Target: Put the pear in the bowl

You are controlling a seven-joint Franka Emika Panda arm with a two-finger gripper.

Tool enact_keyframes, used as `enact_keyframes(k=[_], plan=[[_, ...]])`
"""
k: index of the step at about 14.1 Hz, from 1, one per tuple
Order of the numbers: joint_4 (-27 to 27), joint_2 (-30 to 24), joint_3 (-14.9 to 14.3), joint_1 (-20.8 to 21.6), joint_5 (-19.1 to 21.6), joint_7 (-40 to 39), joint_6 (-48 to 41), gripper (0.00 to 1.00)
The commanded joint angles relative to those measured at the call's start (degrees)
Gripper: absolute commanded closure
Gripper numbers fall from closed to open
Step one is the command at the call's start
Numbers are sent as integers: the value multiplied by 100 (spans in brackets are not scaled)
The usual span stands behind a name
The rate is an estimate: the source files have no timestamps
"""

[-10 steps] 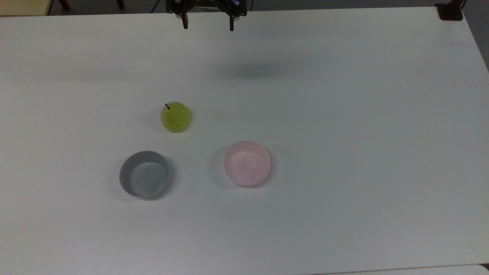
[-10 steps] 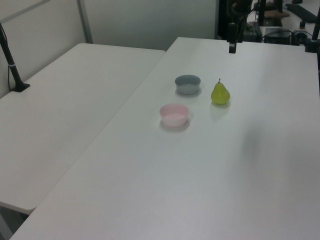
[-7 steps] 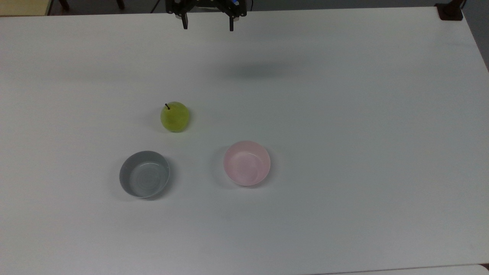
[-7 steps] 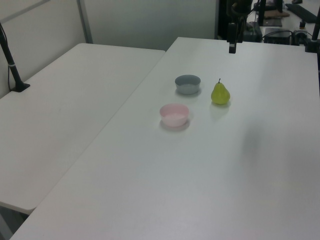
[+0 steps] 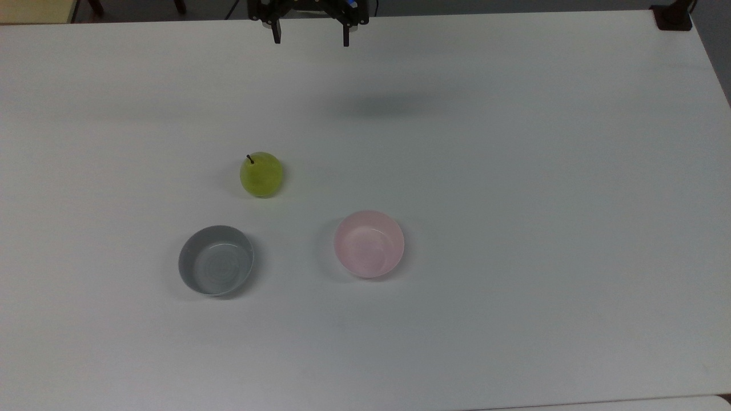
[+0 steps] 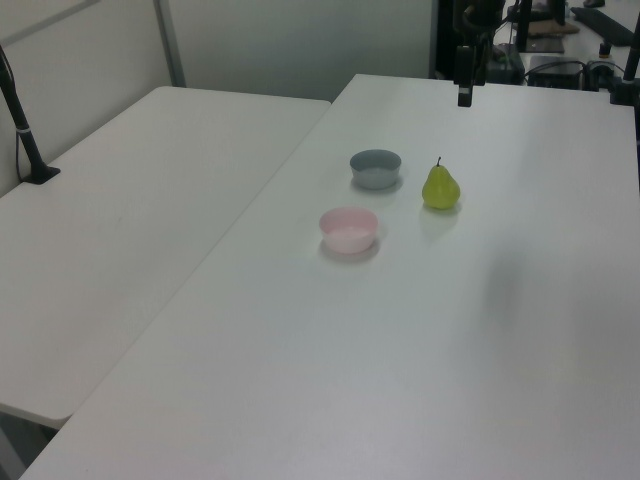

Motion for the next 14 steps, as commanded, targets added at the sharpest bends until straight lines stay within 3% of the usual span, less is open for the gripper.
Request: enact_keyframes(k=[1, 8, 14], plan=[[59, 30, 58, -56, 58, -114, -44, 0], [59, 30, 49, -100, 49, -184, -35, 0], [68, 56, 5, -451, 49, -1053, -9, 0]])
